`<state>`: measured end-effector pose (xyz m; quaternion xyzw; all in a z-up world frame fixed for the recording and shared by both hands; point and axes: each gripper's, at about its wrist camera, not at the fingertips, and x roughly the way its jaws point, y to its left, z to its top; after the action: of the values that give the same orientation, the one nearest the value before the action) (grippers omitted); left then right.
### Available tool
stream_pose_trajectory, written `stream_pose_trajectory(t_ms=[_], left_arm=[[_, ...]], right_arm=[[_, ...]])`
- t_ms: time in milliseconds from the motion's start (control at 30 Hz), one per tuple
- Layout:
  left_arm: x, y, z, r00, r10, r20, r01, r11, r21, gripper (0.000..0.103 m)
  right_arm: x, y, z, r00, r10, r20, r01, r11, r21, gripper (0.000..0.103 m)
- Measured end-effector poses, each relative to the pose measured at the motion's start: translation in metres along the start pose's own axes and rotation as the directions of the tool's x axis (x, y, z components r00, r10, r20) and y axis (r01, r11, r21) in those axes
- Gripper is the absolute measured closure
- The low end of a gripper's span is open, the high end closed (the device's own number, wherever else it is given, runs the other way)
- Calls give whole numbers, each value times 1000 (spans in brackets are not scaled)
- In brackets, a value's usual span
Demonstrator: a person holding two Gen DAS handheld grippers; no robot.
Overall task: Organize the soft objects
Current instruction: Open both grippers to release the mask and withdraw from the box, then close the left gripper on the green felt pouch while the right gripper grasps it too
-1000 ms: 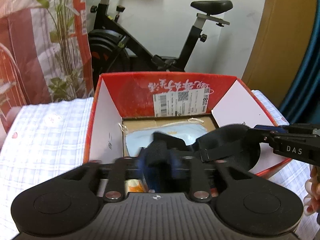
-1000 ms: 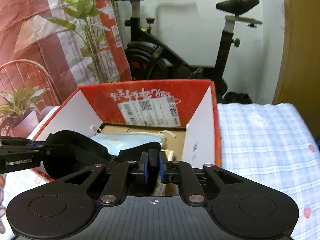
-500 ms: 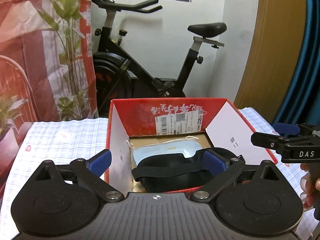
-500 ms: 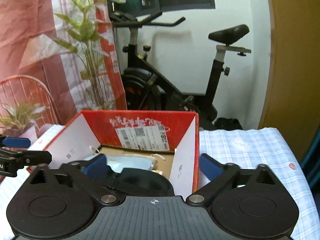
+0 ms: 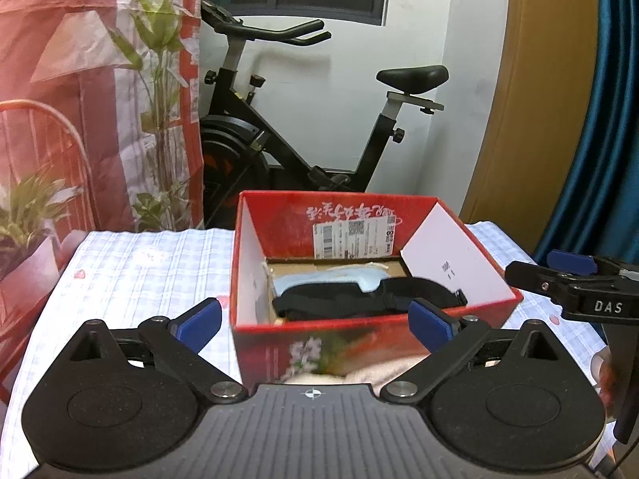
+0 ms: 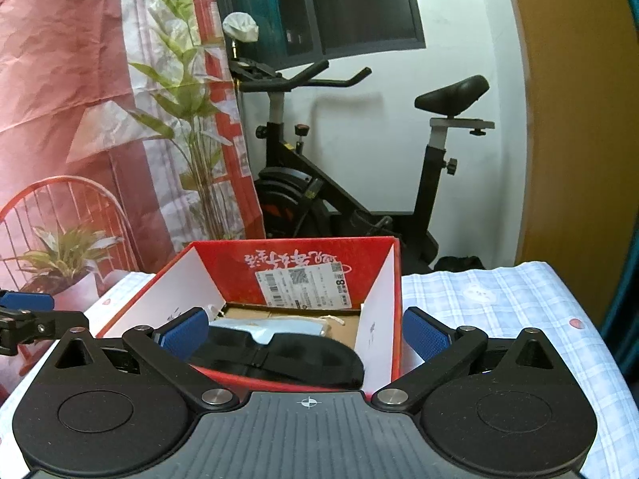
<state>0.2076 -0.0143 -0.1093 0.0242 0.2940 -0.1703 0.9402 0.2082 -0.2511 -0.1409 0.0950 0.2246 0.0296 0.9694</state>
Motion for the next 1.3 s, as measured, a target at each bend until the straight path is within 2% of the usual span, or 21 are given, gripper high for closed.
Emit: stream_pose_trajectory(t_ms=[200,467,667,700,833,867,933,967,1067,1200,1300], left_arm=[[-17,6,-30,1000,16,-9,-16,999,-34,2],[-15,14,-74,996,-23,-91,13,994,-105,6],[-1,12,-101,981,-89,-171,64,988,-144,19],[3,14,-104,975,-113,-189,81,982,-171,25],[20,21,-112,963,-166,-213,109,961,-255,30],[24,22,-115,960,-177,-217,116,957,-267,33],[31,22,-117,951,-213,-222,142,944,-299,47],[34,23,-119,945,-236,-225,157,934,-322,49],[38,23,-122,935,-282,-217,189,911,-367,49],[42,16,-123,928,-294,-228,200,912,-359,49],[44,13,-124,925,-303,-231,207,910,-360,49]], right_arm=[[-22,5,-32,1000,16,2,-16,1000,7,0],[-31,13,-81,999,0,-52,-1,1000,-14,0],[-28,25,-114,991,29,-130,-32,999,-16,0],[-26,28,-119,989,30,-147,-34,999,-22,1],[-19,39,-134,974,76,-215,-87,995,-42,18],[-18,41,-135,971,89,-222,-100,994,-40,19],[-16,47,-137,966,113,-233,-127,991,-46,22],[-16,50,-138,964,121,-238,-137,989,-51,23],[-13,56,-139,954,160,-254,-182,981,-66,26],[-7,68,-143,933,211,-292,-244,966,-83,33],[-2,78,-145,923,231,-309,-276,955,-111,34]])
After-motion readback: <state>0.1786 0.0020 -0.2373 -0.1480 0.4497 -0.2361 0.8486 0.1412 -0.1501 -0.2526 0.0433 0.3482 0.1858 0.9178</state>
